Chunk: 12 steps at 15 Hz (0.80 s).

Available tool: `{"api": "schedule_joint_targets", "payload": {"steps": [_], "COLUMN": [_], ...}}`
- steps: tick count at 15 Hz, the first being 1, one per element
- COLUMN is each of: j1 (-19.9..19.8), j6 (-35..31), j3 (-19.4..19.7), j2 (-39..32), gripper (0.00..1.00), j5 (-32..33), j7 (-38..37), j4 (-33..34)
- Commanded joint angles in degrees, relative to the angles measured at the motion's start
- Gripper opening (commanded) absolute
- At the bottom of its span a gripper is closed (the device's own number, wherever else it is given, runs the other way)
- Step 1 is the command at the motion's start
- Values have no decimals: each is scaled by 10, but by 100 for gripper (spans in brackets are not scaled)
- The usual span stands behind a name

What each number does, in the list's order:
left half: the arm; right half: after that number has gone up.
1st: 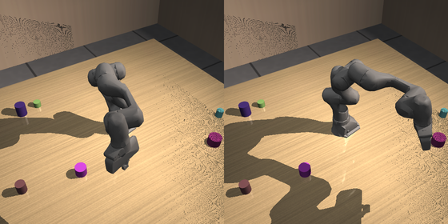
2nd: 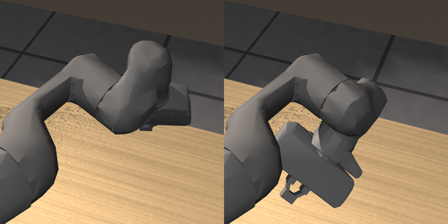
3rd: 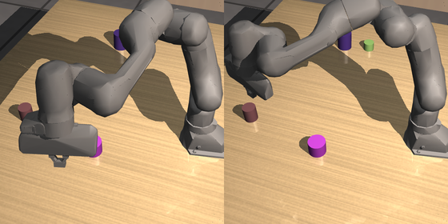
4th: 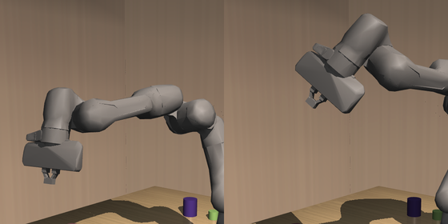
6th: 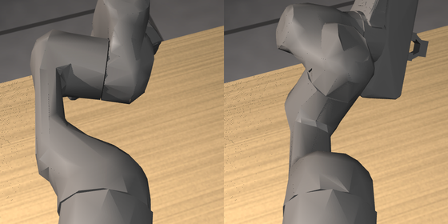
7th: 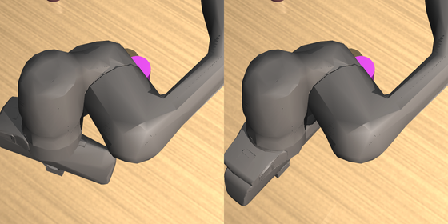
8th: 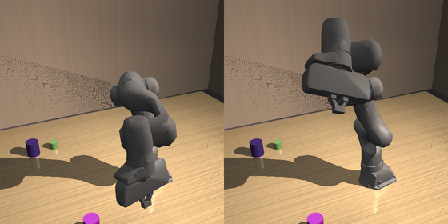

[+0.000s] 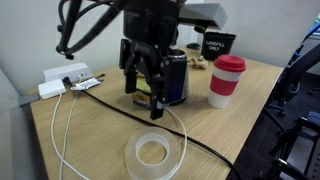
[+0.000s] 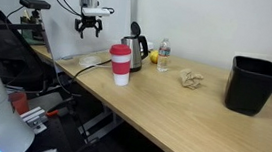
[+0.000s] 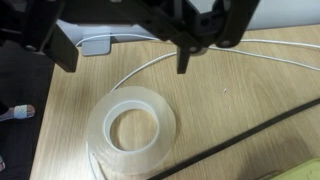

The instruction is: Move the circular object forward near the pumpkin

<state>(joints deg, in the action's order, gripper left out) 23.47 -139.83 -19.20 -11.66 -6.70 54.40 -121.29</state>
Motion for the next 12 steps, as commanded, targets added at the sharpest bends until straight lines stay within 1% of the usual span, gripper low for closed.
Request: {"api": "schedule_joint_targets", "payload": {"steps": [1,5,7,9,12], "j1": [-19,-19,-21,-16,-15], "j6": [1,1,-15,-26,-63], "j3": [-19,-20,-23,-20,-18], "j2": [-2,-2,-7,-19,-50], "gripper": [100,100,100,100,100], "j5": [8,8,-1,19,49], "j7": [-6,-6,-6,-26,-51], "j4": [3,3,-2,-7,-16]}}
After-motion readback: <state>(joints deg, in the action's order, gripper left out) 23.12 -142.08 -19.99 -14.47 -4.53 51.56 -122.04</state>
